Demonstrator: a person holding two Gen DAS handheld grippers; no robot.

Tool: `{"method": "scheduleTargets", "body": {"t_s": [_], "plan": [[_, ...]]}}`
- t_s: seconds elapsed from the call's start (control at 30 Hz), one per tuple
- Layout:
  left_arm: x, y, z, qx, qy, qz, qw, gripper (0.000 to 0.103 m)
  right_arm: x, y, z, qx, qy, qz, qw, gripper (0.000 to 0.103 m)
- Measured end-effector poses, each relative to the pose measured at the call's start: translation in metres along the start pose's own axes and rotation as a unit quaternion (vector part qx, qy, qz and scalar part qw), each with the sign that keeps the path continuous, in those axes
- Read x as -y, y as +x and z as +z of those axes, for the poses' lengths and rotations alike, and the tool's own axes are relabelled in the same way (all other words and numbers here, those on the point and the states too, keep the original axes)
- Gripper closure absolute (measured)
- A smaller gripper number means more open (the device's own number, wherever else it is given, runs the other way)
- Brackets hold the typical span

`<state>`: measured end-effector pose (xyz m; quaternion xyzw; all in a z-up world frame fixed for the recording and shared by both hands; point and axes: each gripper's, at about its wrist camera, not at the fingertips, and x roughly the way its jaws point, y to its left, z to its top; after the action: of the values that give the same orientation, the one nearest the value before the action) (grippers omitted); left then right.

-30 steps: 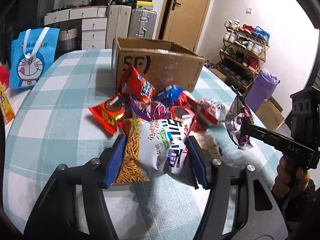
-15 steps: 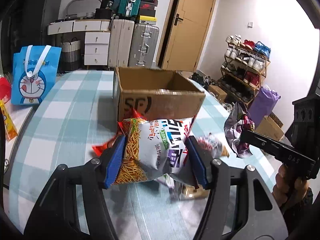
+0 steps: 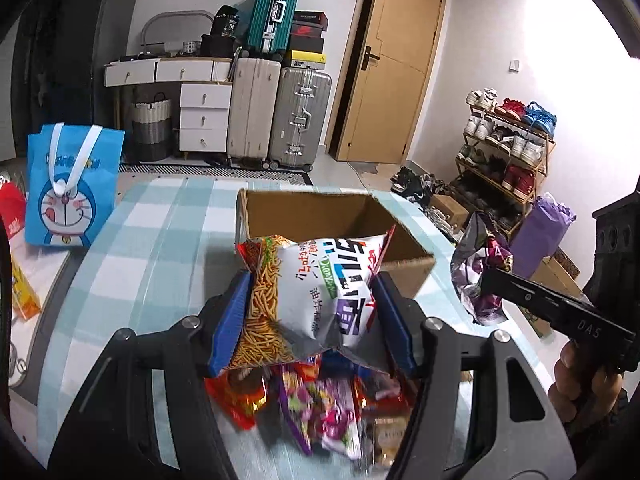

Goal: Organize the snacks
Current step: 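Carry both bags into the cardboard box and open both grippers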

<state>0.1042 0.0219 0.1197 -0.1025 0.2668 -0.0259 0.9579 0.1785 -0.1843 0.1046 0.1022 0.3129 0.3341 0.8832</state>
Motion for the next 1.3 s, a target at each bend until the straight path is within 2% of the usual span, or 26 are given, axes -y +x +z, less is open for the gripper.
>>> {"method": "scheduleTargets", "body": {"t_s": [0.4,1.0,1.3], "plan": [[-0.004,0.062,0.039,-0.018,-0.013,0.010,0.9997,0.044,0.005,0.045,0.034,-0.011,-0.005,-0.004,1.000,0.085],[0.001,0.136,0.061,-0.033,0.007,0.019,0.9993,0.043,0.020,0.097,0.061,-0.017,0.003,-0.017,1.000,0.085],[0.000,0.169,0.059,-0.043,0.022,0.035,0.9982,0.043,0.025,0.120,0.064,-0.029,-0.010,-0.027,0.999,0.085]]}}
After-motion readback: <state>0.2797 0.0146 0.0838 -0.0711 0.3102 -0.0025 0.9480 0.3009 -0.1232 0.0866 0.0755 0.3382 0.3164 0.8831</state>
